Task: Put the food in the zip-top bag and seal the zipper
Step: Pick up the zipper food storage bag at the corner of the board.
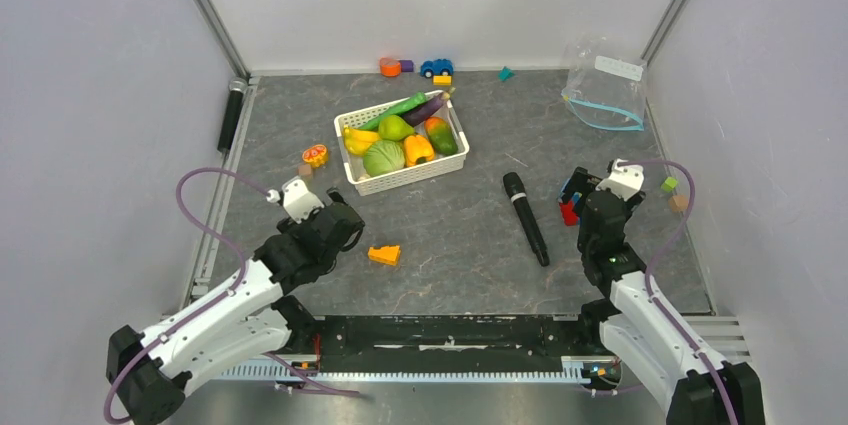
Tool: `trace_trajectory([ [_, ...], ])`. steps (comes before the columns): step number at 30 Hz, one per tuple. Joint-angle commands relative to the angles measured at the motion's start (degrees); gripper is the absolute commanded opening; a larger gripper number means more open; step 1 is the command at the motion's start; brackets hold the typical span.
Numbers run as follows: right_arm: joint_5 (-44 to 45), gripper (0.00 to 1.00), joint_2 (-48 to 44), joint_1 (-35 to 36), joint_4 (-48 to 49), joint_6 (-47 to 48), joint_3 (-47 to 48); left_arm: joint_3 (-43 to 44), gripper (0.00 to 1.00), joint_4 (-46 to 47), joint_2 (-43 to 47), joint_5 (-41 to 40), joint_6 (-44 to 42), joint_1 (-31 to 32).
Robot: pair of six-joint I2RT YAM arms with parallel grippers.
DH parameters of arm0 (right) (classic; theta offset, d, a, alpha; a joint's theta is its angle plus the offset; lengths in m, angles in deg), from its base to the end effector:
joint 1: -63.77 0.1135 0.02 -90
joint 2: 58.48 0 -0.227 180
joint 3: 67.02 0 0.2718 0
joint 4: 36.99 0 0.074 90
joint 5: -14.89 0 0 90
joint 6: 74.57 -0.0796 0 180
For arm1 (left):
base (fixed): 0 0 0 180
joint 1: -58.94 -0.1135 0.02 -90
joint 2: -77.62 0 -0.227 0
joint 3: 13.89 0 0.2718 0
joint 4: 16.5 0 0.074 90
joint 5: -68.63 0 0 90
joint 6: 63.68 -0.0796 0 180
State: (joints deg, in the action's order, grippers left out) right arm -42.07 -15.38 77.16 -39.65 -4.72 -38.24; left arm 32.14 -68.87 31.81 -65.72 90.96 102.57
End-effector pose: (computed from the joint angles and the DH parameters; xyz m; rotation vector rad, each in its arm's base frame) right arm 0.2554 0.0162 0.1603 0.4944 1.7515 -0.1251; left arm 0.1932 -0.1073 0.1739 -0.6878 2.0602 -0.0840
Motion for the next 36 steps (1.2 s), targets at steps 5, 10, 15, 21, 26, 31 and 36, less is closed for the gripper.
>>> trace_trajectory([
  [5, 0.34, 0.98, -3.48, -0.10, 2.45, 0.23, 0.20, 1.50, 1.00, -2.49, 4.68, -8.62, -0.76, 0.06],
  [10, -1.44, 0.98, -2.97, 0.02, 5.85, 2.36, -0.45, 1.64, 1.00, -1.47, 4.17, -9.41, -2.17, 0.03],
  [15, 1.40, 0.99, 4.69, -0.14, 9.81, 4.43, 3.75, 1.25, 1.00, 1.56, 2.63, -8.81, -3.89, 0.04],
  [21, 2.82, 0.99, 22.73, -3.55, 12.83, 7.38, 17.18, -0.99, 1.00, 7.12, 1.17, -6.73, -6.94, 0.06],
  [26, -0.02, 0.99, 38.95, -8.51, 11.80, 5.51, 31.01, -2.22, 1.00, 9.64, 1.34, -5.46, -8.40, 0.02],
  [31, -6.79, 0.99, 52.00, -11.11, 10.95, 4.30, 43.04, -3.96, 1.00, 12.62, 1.27, -4.73, -10.13, -0.04],
  [36, -11.12, 0.99, 58.49, -12.36, 11.77, -1.76, 48.71, -4.24, 1.00, 14.48, 1.02, -4.84, -12.53, -0.07],
])
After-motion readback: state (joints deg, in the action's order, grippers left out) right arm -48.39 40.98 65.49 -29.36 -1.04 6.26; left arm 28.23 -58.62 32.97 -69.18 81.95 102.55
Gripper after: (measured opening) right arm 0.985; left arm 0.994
